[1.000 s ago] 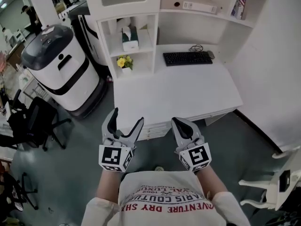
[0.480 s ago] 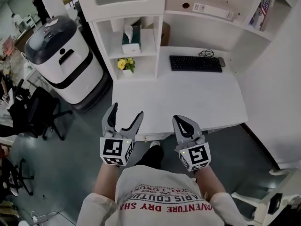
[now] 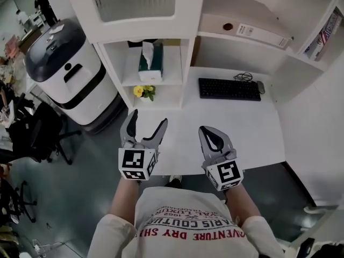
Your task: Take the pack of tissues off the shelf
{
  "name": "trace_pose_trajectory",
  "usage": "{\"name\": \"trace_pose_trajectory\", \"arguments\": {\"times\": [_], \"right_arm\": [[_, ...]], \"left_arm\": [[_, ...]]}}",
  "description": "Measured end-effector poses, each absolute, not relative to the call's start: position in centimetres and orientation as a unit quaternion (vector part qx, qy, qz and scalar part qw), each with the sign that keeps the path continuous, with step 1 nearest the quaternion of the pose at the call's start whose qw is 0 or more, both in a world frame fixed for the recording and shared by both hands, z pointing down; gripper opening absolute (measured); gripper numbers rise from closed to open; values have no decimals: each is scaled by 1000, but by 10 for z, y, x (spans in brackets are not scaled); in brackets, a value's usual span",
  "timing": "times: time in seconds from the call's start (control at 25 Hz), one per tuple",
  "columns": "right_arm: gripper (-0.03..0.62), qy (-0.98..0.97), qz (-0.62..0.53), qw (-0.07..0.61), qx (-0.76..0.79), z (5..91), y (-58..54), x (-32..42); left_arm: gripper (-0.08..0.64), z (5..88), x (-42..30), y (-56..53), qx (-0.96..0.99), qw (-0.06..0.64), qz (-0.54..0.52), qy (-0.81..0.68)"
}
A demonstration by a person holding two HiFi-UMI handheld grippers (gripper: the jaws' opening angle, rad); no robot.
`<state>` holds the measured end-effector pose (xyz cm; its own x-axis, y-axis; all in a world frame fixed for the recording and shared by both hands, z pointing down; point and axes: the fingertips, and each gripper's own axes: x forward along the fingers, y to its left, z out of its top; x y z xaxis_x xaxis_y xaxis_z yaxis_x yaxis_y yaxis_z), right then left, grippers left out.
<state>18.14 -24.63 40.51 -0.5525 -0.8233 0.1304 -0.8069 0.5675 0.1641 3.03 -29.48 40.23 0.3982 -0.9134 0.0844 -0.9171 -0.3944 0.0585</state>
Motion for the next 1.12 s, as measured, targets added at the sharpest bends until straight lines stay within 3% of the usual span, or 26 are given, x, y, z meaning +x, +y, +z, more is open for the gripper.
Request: {"name": "trace_pose_trajectory", "arguments": {"times": [0.28, 0.72, 1.12], "right_arm": [[2, -887, -43, 99, 448, 411, -320, 174], [2, -889, -22, 114, 443, 425, -386, 170], [2, -891, -15, 135, 432, 436, -404, 180]], "left_arm": [[407, 407, 24, -382, 812, 52, 16, -581], [506, 420, 20, -477, 779, 72, 30, -623], [515, 428, 18, -520, 760, 67, 73, -643]]}}
